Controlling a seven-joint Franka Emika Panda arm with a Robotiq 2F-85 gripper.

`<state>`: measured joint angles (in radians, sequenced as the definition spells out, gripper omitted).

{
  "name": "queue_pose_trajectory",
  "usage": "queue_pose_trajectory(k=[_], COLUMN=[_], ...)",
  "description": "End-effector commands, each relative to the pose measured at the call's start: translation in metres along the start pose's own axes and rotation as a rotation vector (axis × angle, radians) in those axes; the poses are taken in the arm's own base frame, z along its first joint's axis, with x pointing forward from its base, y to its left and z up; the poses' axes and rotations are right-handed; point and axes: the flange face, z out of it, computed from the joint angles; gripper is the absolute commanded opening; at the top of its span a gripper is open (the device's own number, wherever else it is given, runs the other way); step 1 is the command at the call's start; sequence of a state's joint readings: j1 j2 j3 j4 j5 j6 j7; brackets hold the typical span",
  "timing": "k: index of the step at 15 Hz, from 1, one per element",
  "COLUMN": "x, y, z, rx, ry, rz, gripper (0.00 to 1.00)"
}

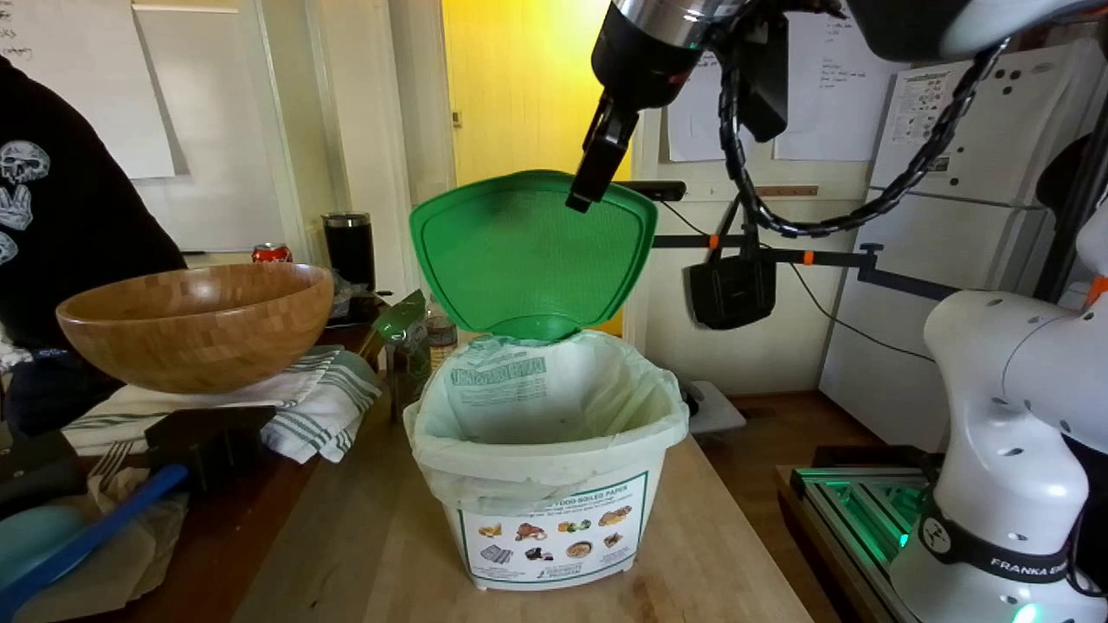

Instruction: Open the lid of the bin

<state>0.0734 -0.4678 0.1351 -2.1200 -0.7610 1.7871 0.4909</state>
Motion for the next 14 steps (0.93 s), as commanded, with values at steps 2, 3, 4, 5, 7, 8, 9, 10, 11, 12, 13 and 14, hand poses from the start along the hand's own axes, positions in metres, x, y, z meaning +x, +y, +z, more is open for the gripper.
queue_pose_trajectory(k=[2, 3, 4, 5, 7, 8, 9, 10, 11, 12, 13, 14], x=[-0.025, -0.031, -0.035, -0.04, -0.052, -0.057, -0.063, -0.068, -0.074, -0.079, -0.085, -0.09], y=[0.0, 0.003, 0.005, 0.008, 0.013, 0.015, 0.018, 0.021, 0.025, 0.028, 0.034, 0.04], z=[-0.01, -0.013, -0.014, -0.015, -0.017, -0.018, -0.018, -0.018, -0.015, -0.014, -0.01, -0.007], rx=[0.083, 0.107, 0.127, 0.152, 0.202, 0.225, 0.246, 0.266, 0.288, 0.302, 0.307, 0.317], ry=[0.006, 0.001, -0.004, -0.011, -0.023, -0.029, -0.036, -0.04, -0.045, -0.054, -0.061, -0.064], rz=[0.036, 0.047, 0.055, 0.065, 0.077, 0.081, 0.083, 0.084, 0.081, 0.07, 0.049, 0.037], gripper=[1.0, 1.0, 1.0, 1.0, 1.0, 1.0, 1.0, 1.0, 1.0, 1.0, 1.0, 1.0])
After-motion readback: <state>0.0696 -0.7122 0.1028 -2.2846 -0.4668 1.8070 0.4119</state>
